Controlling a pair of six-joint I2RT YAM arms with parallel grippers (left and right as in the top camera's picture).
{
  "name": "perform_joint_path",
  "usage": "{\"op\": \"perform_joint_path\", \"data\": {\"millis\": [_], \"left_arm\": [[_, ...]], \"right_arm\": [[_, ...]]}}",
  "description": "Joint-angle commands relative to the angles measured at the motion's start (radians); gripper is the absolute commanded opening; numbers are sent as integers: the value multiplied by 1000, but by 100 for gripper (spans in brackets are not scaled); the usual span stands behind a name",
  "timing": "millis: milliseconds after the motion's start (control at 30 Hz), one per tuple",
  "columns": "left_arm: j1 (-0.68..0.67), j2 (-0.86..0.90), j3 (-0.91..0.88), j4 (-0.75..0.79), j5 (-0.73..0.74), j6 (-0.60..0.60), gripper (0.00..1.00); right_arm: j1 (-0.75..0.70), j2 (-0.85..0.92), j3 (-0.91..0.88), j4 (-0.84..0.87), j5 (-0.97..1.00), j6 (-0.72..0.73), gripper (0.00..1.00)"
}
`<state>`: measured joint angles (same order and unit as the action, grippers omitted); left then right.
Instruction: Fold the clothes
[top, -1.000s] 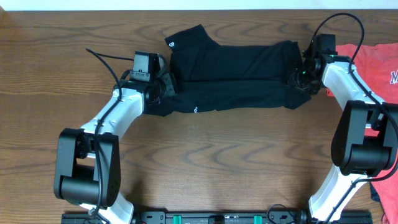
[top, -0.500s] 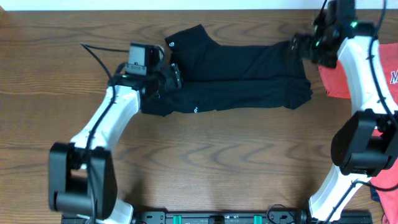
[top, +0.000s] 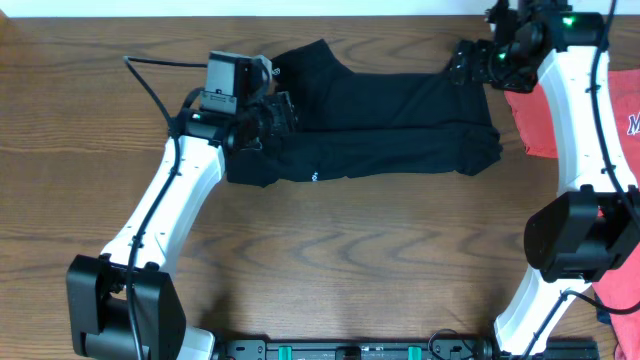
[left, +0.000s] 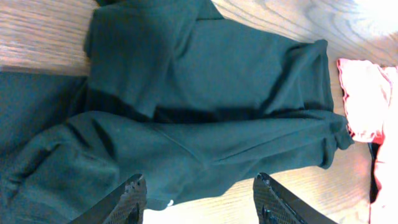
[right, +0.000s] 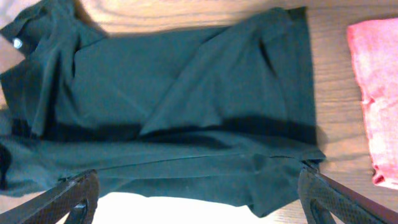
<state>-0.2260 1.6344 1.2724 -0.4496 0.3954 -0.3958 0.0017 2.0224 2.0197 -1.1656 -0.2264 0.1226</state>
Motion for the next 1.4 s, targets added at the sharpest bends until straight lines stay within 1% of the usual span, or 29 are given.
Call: {"op": "perform_joint_path", "data": {"millis": [0,133,167,233,300,367,500,633,667,700,733,767,833,867,900,967,1000,1067,1100,1233,1267,1367], "left_arm": [[0,14,35,-10,13,5,57],[6,31,49,-12,11,30,56],[8,40,56,-10,-1,44,56],[9,68,89,-16,-75,70,57],[9,111,135,-18,-129,100,57],[9,159,183,-18,-144,131,57],[19,282,293,-38,-172,138,57],[42,418,420,-121,-172,138,57],[51,458,462,-171,-168,138,57],[56,482,491,-211,-163,141,54],[60,490,507,-244,-152,154,48],[62,490,511,-257,-150,170,44],[62,466,512,-301,-151,204,30],[62,446,512,-328,-153,213,29],[62,422,512,-358,-165,220,30],[58,375,512,-420,-202,220,42],[56,357,512,-449,-211,220,43],[53,319,504,-505,-214,228,50],[48,304,494,-525,-218,234,51],[13,264,415,-548,-232,239,59],[2,258,393,-546,-235,239,63],[-44,232,314,-532,-244,238,64]], "right_arm": [[19,26,13,3,-9,-47,99],[24,71,13,2,64,-51,99],[24,80,13,6,80,-60,99],[24,103,13,29,99,-100,99],[24,119,13,57,131,-113,99],[24,124,13,77,148,-119,99],[24,125,14,137,214,-132,99],[24,125,14,162,255,-132,99],[24,125,14,155,256,-132,99],[25,125,14,147,256,-132,99],[26,125,14,134,257,-131,99],[26,125,14,126,257,-126,99],[25,121,15,96,277,-78,99],[23,117,15,80,283,-58,99],[21,111,15,64,279,-39,99],[21,98,14,45,269,-15,99],[21,92,14,39,261,-15,99],[24,81,13,21,249,-15,99],[26,80,13,5,242,-14,99],[33,79,-30,-39,200,-1,99],[35,79,-44,-43,200,4,99],[43,70,-119,-40,200,4,99]]}}
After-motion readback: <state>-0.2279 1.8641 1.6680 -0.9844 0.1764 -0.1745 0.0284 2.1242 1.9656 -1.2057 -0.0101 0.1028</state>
